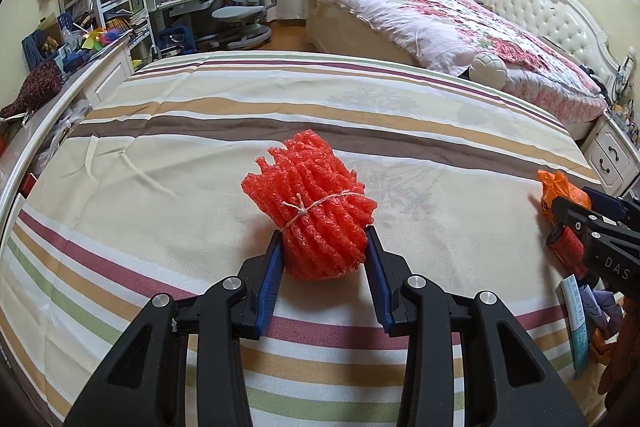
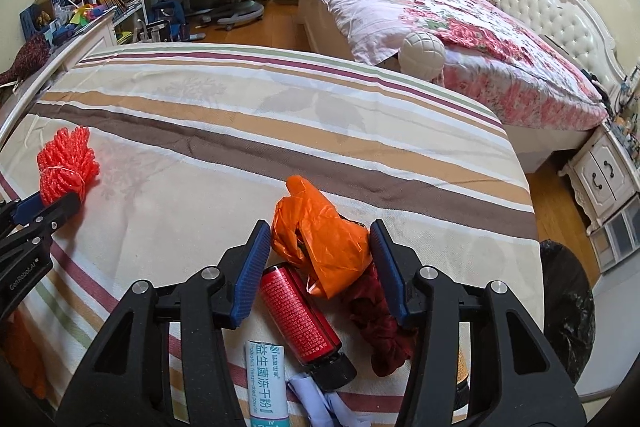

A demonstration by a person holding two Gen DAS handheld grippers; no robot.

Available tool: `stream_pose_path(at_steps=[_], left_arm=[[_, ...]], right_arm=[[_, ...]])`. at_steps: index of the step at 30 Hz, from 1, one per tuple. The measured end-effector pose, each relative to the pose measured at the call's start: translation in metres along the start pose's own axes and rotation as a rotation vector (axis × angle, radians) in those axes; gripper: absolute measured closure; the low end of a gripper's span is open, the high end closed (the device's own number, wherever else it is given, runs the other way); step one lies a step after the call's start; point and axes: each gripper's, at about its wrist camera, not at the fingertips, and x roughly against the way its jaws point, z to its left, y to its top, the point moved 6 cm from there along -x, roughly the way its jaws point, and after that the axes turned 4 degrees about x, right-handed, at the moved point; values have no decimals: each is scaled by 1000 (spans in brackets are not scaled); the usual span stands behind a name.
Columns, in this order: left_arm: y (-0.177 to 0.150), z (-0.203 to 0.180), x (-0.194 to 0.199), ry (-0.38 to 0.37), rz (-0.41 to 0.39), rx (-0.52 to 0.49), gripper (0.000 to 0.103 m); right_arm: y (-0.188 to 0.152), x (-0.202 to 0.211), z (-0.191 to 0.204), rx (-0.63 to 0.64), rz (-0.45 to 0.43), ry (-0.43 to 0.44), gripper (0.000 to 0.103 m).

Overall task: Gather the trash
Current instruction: 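Carry the red net ball and orange bag in both tools over the bin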

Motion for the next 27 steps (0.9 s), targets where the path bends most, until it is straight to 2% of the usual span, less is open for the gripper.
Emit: stream_pose_path(at_steps=[6, 15, 20, 27], left_arm=[[1, -1, 2, -6, -2, -1, 63], [4, -21, 21, -37, -34, -23, 63], [0, -42, 35, -87, -43, -43, 63], [-9, -80, 55, -140, -65, -103, 63]], right_arm=[[3, 10, -6, -30, -38, -1, 54], [8, 47, -33, -102, -130, 3, 54], [-7, 69, -58, -163, -163, -12, 54], [-44, 90, -99, -248, -171, -63, 54]])
